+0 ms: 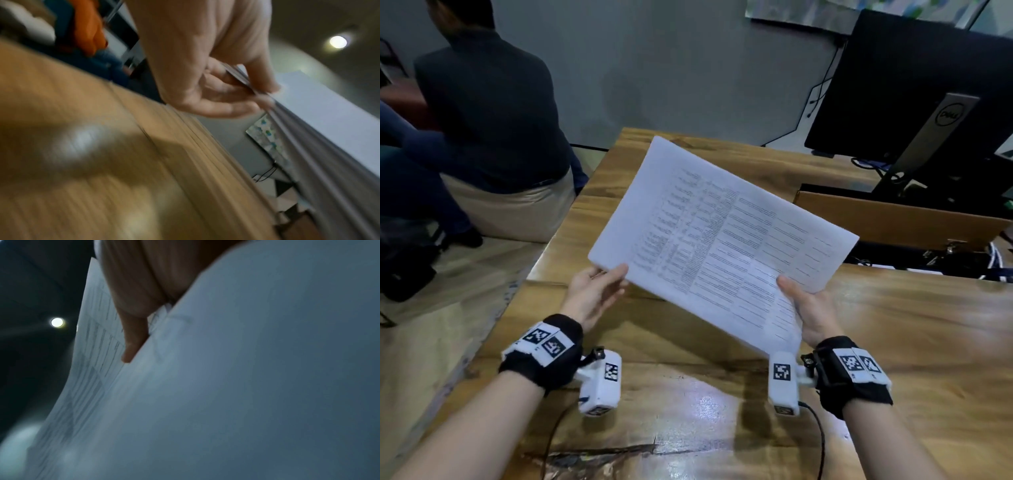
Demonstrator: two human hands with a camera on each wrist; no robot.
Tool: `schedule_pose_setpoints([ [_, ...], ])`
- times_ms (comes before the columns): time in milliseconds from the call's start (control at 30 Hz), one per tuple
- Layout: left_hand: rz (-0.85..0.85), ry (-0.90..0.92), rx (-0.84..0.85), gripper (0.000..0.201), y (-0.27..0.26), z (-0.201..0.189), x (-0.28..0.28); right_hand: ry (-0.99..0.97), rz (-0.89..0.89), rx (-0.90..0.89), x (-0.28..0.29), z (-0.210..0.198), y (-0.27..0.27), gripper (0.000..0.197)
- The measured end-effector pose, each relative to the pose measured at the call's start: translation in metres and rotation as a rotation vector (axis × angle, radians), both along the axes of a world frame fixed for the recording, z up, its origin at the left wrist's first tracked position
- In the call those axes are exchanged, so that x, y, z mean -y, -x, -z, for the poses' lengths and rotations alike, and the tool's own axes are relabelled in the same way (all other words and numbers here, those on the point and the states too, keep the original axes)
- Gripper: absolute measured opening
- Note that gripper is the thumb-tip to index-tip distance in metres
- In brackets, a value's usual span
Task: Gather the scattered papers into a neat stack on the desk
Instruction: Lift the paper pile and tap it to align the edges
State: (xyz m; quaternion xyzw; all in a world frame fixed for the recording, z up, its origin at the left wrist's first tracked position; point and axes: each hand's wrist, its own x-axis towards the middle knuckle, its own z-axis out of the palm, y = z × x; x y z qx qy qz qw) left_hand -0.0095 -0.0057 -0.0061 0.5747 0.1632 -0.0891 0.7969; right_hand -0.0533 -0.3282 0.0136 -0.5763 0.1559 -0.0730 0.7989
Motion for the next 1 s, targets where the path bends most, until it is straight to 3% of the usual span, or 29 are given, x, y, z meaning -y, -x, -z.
schedule_pose_setpoints([
  [67,-0.030,0.129,-0.002,0.011,0.000,-0.002,0.018,-0.099,0.016,-0.016,-0.011,0.003,0.000,0.046],
  [100,-0.004,0.164,0.005,0.011,0.001,-0.006,0.030,-0.130,0.029,-0.022,-0.017,0.005,0.001,0.041],
  [167,0.059,0.196,0.002,0.033,0.006,-0.015,0.054,-0.169,0.047,-0.048,-0.030,0.006,0.002,0.023],
  [233,0.079,0.227,-0.007,0.044,0.011,-0.026,0.075,-0.179,0.068,-0.089,-0.043,0.007,0.002,0.019],
  [333,-0.008,0.253,0.009,0.039,0.010,-0.035,0.087,-0.188,0.092,-0.100,-0.055,0.010,0.004,0.030],
  [467,0.010,0.135,0.150,0.019,0.006,-0.038,0.075,-0.188,0.031,-0.104,-0.046,0.010,0.005,0.018],
  [500,0.024,0.103,0.174,0.019,0.005,-0.039,0.070,-0.222,0.015,-0.087,-0.039,0.009,0.004,0.023],
  [600,0.045,-0.001,0.235,0.021,0.002,-0.043,0.054,-0.249,-0.049,-0.035,-0.015,0.003,-0.004,0.077],
  [667,0.048,-0.064,0.273,0.024,-0.001,-0.047,0.043,-0.127,-0.168,-0.037,-0.003,-0.005,-0.008,0.087],
  [767,0.097,-0.155,0.313,0.029,-0.005,-0.057,0.033,0.124,-0.364,-0.072,0.004,-0.021,-0.014,0.078],
  [833,0.139,-0.207,0.296,0.027,-0.008,-0.064,0.032,0.257,-0.432,-0.079,0.000,-0.031,-0.020,0.052],
  [900,0.169,-0.286,0.276,0.037,-0.011,-0.072,0.034,0.352,-0.406,-0.029,-0.010,-0.040,-0.029,0.031],
  [967,0.215,-0.344,0.287,0.055,-0.009,-0.079,0.040,0.369,-0.322,0.071,-0.019,-0.048,-0.036,0.028],
  [1000,0.219,-0.358,0.311,0.054,-0.008,-0.082,0.043,0.361,-0.287,0.127,-0.022,-0.052,-0.037,0.026],
])
